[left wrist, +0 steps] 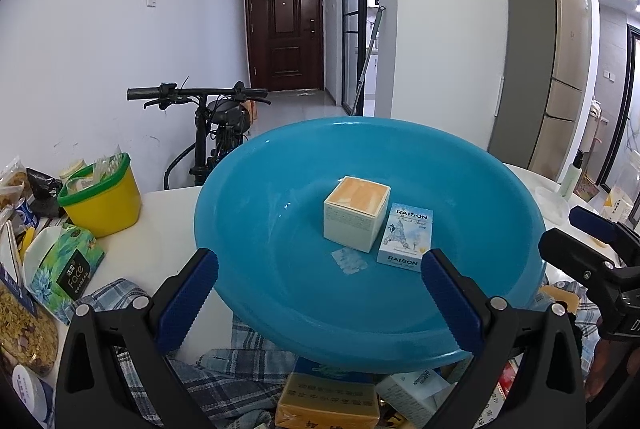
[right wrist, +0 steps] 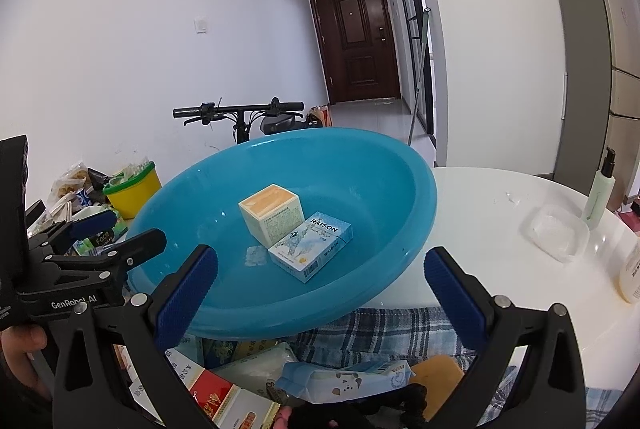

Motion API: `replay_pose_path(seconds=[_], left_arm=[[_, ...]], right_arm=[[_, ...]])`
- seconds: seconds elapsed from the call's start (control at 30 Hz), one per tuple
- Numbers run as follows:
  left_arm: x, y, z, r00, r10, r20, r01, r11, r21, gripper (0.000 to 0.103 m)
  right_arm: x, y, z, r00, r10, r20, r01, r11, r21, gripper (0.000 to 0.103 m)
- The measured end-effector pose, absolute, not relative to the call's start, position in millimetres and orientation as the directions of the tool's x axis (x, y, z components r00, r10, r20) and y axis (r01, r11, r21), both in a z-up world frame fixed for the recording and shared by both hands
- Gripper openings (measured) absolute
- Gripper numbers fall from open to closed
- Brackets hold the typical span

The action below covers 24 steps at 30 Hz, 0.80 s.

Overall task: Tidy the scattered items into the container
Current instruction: 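Move both tools back toward the remaining items on the shirt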

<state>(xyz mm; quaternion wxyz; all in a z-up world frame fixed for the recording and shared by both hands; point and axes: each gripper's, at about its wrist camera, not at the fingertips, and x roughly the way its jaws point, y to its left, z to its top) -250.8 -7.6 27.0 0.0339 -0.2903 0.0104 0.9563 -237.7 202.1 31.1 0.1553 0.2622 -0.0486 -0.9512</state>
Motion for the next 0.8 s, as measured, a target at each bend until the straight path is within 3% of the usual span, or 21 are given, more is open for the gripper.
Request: replay_pose_path(seconds=[0.53, 0.8], left_arm=[[-248.8, -10.1, 29.4, -0.831, 0.051, -0.553, -0.066, -0.998, 0.008, 0.103], [-231.7, -17.0, 43.0, -0.833, 0.014, -0.552, -0.093, -0.989, 0.115, 0.103]], right_arm=[[-239.7, 200.5, 27.1, -0.798, -0.325, -0.509, 0.276, -0.946, 0.171, 0.103], [-235.0, 199.4, 32.1, -0.804, -0.333, -0.493, 0.284, -0.943, 0.173, 0.103]])
